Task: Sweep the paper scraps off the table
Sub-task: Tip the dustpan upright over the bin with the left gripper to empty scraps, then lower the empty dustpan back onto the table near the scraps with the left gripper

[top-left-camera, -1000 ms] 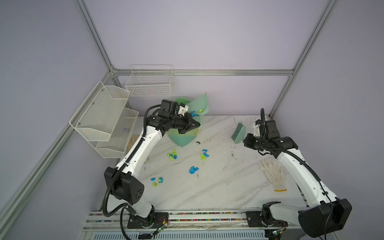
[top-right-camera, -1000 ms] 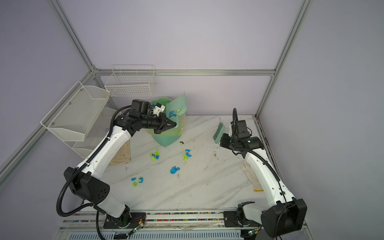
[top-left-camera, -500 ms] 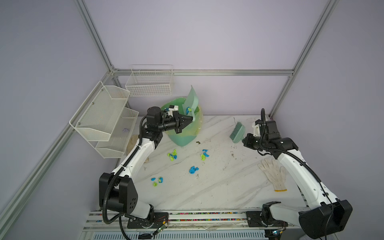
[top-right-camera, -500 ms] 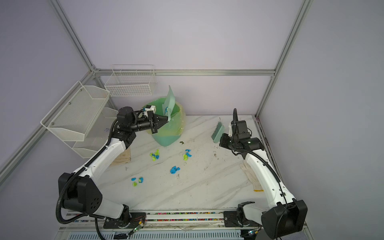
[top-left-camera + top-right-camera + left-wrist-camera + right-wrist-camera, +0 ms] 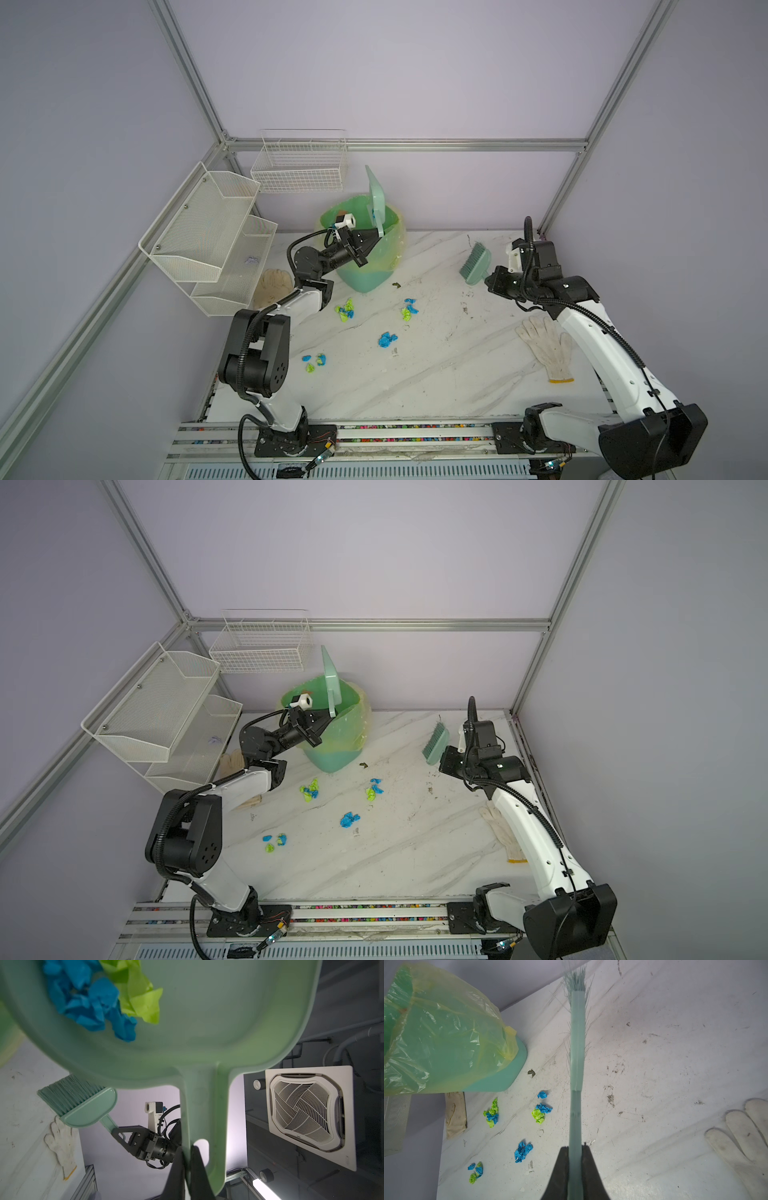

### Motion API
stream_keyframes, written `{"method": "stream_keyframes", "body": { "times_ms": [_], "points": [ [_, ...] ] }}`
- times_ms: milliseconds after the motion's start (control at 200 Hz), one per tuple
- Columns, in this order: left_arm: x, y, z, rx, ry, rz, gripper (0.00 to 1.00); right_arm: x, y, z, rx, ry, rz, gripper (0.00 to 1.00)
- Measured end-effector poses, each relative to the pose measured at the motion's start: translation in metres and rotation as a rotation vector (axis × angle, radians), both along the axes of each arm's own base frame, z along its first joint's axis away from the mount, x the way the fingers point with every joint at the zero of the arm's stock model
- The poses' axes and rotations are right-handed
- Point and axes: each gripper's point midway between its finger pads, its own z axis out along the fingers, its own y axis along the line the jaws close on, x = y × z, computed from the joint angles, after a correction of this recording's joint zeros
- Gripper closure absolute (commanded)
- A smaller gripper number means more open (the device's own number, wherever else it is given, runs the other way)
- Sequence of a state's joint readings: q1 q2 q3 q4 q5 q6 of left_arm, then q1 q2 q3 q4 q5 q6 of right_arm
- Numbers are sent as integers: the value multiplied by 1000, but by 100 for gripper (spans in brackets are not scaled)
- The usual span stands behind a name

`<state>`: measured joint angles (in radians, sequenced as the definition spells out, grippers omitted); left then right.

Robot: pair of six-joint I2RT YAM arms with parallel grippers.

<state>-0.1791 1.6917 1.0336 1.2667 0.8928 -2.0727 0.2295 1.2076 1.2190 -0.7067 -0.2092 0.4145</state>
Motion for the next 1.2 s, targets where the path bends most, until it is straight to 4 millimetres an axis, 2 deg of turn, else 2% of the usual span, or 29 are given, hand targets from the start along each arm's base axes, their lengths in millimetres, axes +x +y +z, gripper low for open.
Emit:
{"method": "stream_keyframes", "body": {
  "times_ms": [135,275,620,875,1030,1130,1200],
  "points": [
    [-11,4,18,-40,-93,14,100,-1,0,4,5,-12,-1,100],
    [-16,-1,6,-52,-68,11,100,-1,0,5,7,-12,-2,100],
    [-21,-5,10,-59,-89,0,100,-2,1,5,14,-10,0,100],
    [-26,-10,4,-26,-80,-39,100,-2,1,5,14,-10,0,100],
    [-27,-16,-10,61,69,-71,100,-2,1,5,14,-11,0,100],
    [-40,-20,-16,202,126,-51,100,-2,1,8,15,-15,0,100],
    [-49,-24,-10,316,116,-35,100,-1,1,11,17,-20,1,100]
  ]
}}
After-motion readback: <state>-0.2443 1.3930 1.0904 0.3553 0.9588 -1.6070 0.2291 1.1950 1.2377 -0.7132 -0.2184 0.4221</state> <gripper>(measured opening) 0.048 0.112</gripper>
